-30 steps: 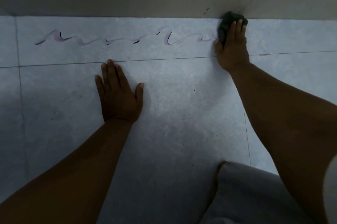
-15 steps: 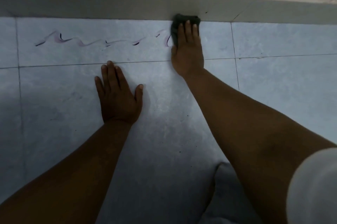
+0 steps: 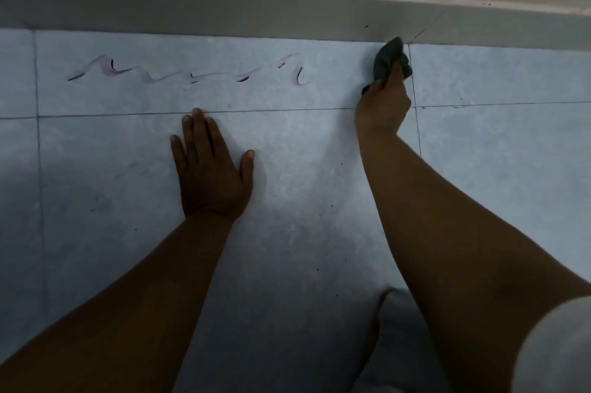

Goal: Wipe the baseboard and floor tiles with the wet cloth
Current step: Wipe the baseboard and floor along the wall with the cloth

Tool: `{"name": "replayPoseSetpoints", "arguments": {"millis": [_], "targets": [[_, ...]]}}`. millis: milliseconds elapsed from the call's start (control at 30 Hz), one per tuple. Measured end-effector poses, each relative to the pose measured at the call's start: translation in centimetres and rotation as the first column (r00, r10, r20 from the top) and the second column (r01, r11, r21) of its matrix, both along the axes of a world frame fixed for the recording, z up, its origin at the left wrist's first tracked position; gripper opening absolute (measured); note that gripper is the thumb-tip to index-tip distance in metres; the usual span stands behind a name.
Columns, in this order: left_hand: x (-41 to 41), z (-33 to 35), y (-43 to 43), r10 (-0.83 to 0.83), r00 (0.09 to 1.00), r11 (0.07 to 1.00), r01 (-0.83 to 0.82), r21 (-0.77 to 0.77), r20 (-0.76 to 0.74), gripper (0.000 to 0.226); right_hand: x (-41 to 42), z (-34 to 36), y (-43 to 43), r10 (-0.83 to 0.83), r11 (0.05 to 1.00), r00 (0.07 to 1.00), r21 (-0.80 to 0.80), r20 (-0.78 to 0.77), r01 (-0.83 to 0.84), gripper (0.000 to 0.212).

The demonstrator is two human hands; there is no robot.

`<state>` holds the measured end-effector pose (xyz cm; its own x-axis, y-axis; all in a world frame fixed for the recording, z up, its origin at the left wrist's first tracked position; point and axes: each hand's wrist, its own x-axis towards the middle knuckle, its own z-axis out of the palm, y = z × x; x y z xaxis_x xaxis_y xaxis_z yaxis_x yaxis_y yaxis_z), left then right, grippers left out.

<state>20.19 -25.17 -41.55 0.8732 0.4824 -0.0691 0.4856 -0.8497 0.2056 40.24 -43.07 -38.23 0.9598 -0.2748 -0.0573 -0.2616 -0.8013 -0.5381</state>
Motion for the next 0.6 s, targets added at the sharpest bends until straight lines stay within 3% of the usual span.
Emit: {"name": "replayPoseSetpoints", "arguments": {"millis": [100,233,333,467,600], "targets": [[0.0,0.0,0.0,-0.005,1.000,1.000,0.005,-0.002,0.004,0.081,2.0,1.3,2.6,-0.028,0.987,0.999,0.158,-0.043,0.035,0.049],[0.0,-0.1,0.0,-0.003,1.000,1.000,0.003,0.006,0.017,0.081,1.7,0.1,4.1,0.205,0.978,0.978,0.044,-0.028,-0.204,0.052],[0.0,-0.2,0.0,-0.006,1.000,1.000,0.006,0.014,0.008,0.081,1.0,-1.3,3.3,0.465,0.882,0.885,-0.080,-0.022,-0.465,0.053],[0.0,-0.1,0.0,-0.006,1.000,1.000,0.006,0.012,0.011,0.081,1.7,-0.7,2.0,0.625,0.757,0.775,-0.173,-0.090,-0.630,0.053],[-0.1,0.0,0.1,-0.013,1.000,1.000,0.013,-0.008,0.022,0.081,0.8,0.4,-0.3,0.809,0.548,0.582,-0.251,-0.082,-0.798,0.046]]}}
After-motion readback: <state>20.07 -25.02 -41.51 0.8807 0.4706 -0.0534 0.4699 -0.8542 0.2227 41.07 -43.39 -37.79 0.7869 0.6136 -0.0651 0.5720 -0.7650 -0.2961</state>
